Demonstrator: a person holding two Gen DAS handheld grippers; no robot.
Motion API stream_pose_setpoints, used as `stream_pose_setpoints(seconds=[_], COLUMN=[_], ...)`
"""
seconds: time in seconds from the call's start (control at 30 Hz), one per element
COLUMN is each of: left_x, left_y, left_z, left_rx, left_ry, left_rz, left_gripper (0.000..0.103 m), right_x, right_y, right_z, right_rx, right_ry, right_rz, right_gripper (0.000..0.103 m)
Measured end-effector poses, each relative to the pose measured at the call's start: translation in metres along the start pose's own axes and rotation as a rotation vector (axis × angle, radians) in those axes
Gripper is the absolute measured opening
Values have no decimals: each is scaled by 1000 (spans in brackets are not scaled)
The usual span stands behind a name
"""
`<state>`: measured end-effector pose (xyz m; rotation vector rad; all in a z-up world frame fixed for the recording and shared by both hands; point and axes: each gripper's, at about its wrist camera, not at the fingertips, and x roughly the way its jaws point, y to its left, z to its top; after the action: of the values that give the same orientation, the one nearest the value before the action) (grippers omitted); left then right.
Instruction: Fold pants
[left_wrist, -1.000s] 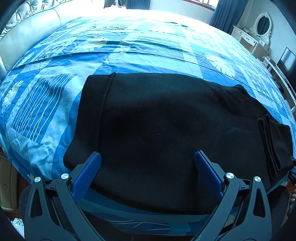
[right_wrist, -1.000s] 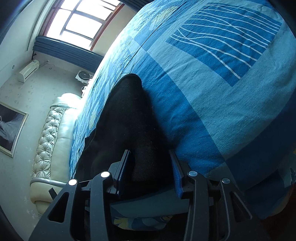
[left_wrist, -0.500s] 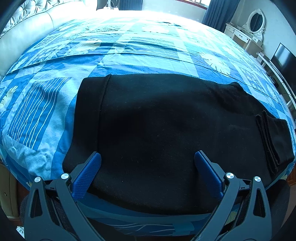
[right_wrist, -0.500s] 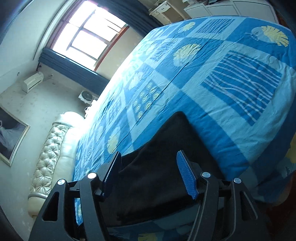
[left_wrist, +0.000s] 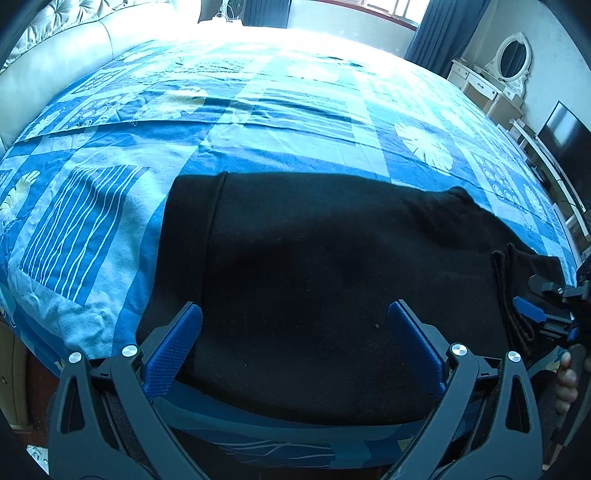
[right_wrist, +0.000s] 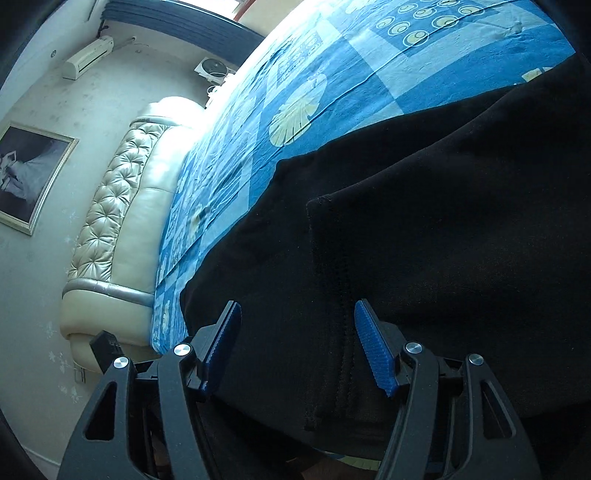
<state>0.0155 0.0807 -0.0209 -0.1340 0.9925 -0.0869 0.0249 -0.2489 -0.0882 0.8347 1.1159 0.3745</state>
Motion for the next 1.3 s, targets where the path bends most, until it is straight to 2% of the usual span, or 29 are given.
stream_pose_setpoints(seconds=[0.13, 0.2, 0.3, 0.4, 0.43, 0.63, 0.77, 0.87, 0.93, 0.97, 1.03, 1.07, 1.1, 1.2, 1.3], left_x=[-26, -23, -3, 19, 24, 46, 57, 60, 63, 66, 68, 68, 69, 67, 52], left_y=[13, 32, 73, 113, 122, 141, 129, 124, 118, 113, 107, 105, 104, 101, 88], left_z=[19, 25, 31, 31, 32, 33, 33, 36, 37, 37, 36, 36, 36, 38, 46], left_rx=[39, 26, -52, -167, -198, -258, -222, -247, -256, -259, -246, -242, -245, -268, -237], left_ry=[-97, -102, -36, 62, 84, 146, 162, 159, 174, 190, 183, 182, 189, 211, 194], left_rz=[-11, 8, -40, -177, -200, -385, -388, -403, -436, -427, -405, -405, -410, -429, -406], left_gripper=[101, 101, 101, 100, 100, 100, 100, 98, 75, 63, 61, 56, 44, 27, 26], right_x=[2, 0, -6, -7, -6, -3, -13, -31, -44, -50, -61, -65, -66, -64, -61], right_y=[3, 7, 8, 8, 8, 7, 11, 18, 21, 20, 17, 15, 12, 6, 6], right_z=[3, -1, -9, -11, -10, -3, -6, -13, -17, -19, -21, -22, -21, -18, -18], right_rx=[-32, -53, -71, -74, -73, -40, -48, -125, -175, -191, -204, -200, -194, -161, -172], right_ry=[19, 1, -56, -63, -55, -15, -18, -63, -104, -127, -179, -199, -205, -217, -227], right_rz=[7, 2, 7, 5, 1, 20, 54, 35, -7, -23, -39, -43, -45, -58, -80], right_gripper=[74, 74, 74, 74, 74, 74, 74, 74, 74, 74, 74, 74, 74, 74, 74])
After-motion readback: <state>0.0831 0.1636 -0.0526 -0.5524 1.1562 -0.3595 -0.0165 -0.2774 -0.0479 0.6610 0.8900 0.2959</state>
